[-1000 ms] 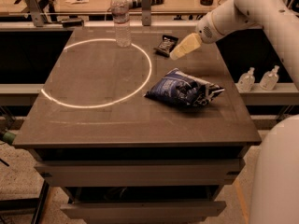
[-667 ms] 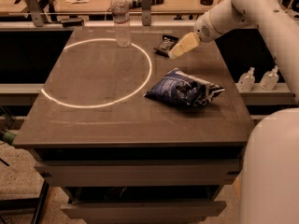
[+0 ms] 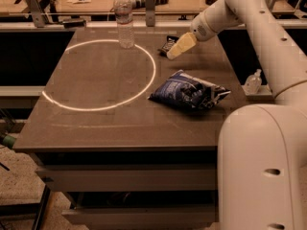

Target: Pick rxbar chocolate

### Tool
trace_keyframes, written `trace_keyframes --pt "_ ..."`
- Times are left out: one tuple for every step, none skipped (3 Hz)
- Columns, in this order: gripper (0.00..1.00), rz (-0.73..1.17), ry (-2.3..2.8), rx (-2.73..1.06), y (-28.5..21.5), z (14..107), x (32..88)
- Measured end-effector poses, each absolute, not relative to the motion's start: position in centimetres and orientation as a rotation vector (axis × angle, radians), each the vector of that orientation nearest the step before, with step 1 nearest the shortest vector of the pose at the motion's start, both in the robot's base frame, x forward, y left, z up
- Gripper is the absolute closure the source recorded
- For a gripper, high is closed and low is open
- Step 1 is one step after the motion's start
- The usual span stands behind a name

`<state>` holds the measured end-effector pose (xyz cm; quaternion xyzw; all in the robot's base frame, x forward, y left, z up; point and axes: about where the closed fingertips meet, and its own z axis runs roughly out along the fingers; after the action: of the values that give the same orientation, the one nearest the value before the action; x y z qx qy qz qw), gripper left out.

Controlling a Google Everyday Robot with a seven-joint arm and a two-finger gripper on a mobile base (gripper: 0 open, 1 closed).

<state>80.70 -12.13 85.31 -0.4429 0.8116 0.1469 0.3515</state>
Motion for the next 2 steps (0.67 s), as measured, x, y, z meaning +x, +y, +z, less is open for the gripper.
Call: trace_keyframes --pt "0.00 0.400 2.082 -1.192 -10.4 85.0 81.8" --pt "0.00 0.420 2.082 -1.219 -9.0 84.3 82.5"
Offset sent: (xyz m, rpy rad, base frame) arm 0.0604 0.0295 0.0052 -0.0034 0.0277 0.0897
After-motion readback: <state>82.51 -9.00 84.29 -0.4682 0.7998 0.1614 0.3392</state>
